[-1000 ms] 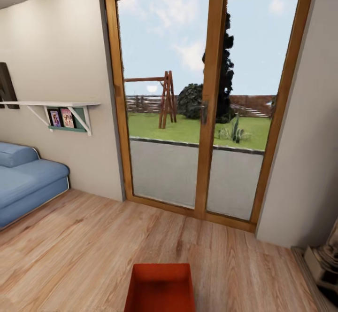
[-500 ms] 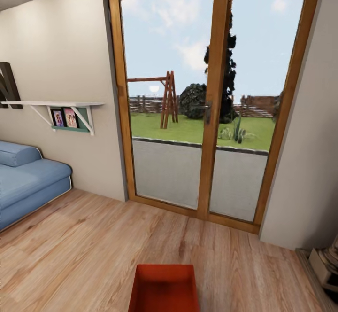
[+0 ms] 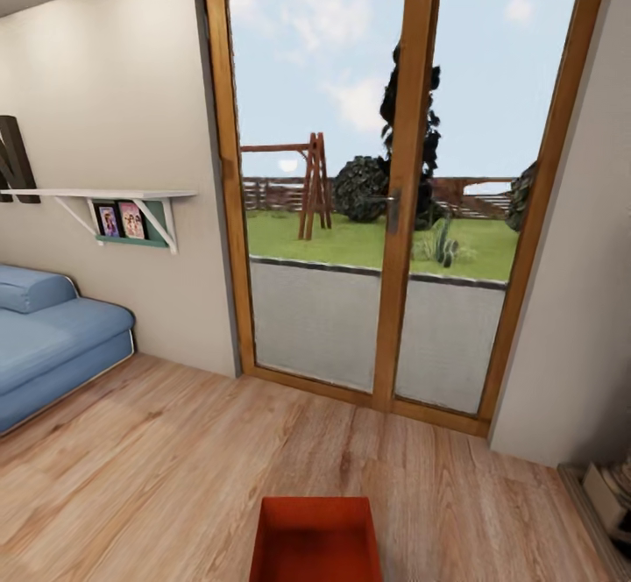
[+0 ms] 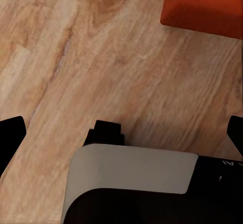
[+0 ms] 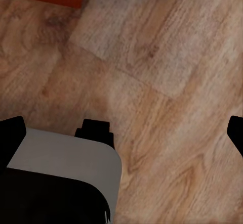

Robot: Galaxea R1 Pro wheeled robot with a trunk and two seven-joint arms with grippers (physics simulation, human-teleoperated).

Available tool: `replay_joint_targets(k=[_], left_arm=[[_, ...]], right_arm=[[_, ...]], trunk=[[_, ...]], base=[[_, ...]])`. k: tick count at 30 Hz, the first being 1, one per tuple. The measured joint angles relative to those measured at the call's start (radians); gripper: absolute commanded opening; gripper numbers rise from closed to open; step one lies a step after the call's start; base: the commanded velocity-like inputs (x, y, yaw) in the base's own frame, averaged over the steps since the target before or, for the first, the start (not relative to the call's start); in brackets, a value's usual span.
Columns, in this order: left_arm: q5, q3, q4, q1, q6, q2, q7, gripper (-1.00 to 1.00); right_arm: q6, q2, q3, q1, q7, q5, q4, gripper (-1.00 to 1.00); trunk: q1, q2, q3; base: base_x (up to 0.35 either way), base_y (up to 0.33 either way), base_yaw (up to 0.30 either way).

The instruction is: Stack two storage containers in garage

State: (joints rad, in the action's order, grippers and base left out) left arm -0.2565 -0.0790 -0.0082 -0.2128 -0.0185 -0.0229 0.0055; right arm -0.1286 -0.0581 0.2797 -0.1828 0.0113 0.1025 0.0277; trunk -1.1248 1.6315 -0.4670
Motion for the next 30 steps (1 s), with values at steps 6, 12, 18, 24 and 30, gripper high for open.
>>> replay_joint_targets(k=[6,12,18,24,30], left_arm=[[-0.002,0.000,0.000,0.000,-0.013,0.000,0.000,1.00],[-0.002,0.000,0.001,0.000,-0.014,-0.002,0.000,1.00],[-0.002,0.000,0.001,0.000,-0.015,-0.002,0.000,1.00],[-0.007,0.000,0.002,0.000,-0.015,-0.003,0.000,1.00],[-0.009,0.000,0.001,0.000,-0.015,-0.003,0.000,1.00]], right_arm=[[0.000,-0.001,0.004,0.000,0.000,0.000,0.000,1.00],[-0.004,-0.004,0.008,0.000,0.001,-0.002,0.000,1.00],[-0.006,-0.004,0.008,0.000,0.002,-0.002,0.000,1.00],[0.000,0.002,0.008,0.000,0.000,-0.002,0.000,1.00],[0.001,0.004,0.009,0.000,0.001,-0.002,0.000,1.00]], trunk=[[0.000,0.000,0.000],[0.000,0.000,0.000],[0.000,0.000,0.000],[0.000,0.000,0.000],[0.000,0.000,0.000]], base=[[0.000,0.000,-0.047],[0.000,0.000,-0.004],[0.000,0.000,0.000],[0.000,0.000,0.000],[0.000,0.000,0.000]])
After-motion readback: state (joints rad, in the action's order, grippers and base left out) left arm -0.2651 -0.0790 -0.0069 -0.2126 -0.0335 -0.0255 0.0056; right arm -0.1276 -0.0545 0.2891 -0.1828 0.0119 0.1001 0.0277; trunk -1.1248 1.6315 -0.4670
